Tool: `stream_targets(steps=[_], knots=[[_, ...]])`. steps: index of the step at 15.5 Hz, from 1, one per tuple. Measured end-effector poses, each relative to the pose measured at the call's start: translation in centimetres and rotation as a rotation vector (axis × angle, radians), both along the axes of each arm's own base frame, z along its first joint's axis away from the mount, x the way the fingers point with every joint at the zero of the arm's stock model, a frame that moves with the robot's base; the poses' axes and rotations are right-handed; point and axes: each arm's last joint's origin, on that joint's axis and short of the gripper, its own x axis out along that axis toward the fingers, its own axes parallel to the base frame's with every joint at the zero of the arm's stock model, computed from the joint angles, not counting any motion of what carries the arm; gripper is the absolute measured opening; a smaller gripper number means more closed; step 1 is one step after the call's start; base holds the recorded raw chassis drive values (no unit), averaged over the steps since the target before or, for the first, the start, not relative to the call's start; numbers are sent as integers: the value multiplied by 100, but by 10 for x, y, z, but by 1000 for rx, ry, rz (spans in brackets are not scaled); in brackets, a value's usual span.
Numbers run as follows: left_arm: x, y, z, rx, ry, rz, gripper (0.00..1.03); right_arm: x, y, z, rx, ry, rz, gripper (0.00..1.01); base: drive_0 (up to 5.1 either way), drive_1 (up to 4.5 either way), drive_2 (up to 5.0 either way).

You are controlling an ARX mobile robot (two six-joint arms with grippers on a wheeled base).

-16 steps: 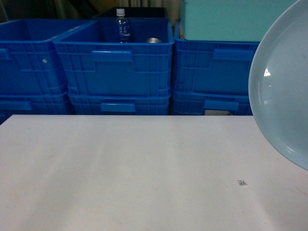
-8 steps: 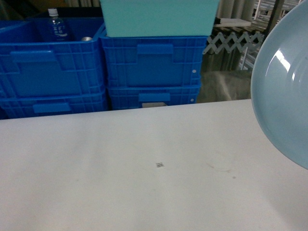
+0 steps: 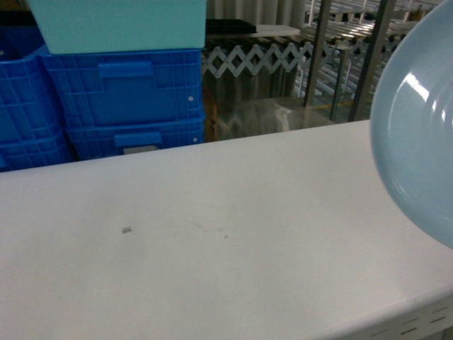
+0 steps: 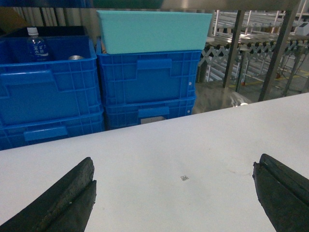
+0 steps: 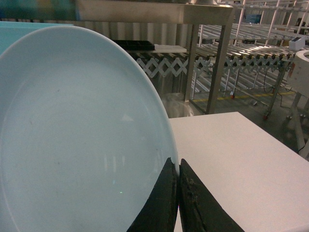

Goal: Place blue tray on left shelf second layer neatly

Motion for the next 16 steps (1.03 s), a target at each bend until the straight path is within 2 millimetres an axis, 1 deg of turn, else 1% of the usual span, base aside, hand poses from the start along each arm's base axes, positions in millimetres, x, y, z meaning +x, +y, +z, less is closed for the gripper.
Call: stream_targets(steps=[2, 16], knots=[[0, 0, 0, 0, -3, -2, 98, 0, 1, -1, 0, 4, 2, 2, 299, -559, -207], [0, 0, 0, 0, -1, -1, 98, 0, 0, -1, 1, 3, -2, 2, 361, -380, -380]])
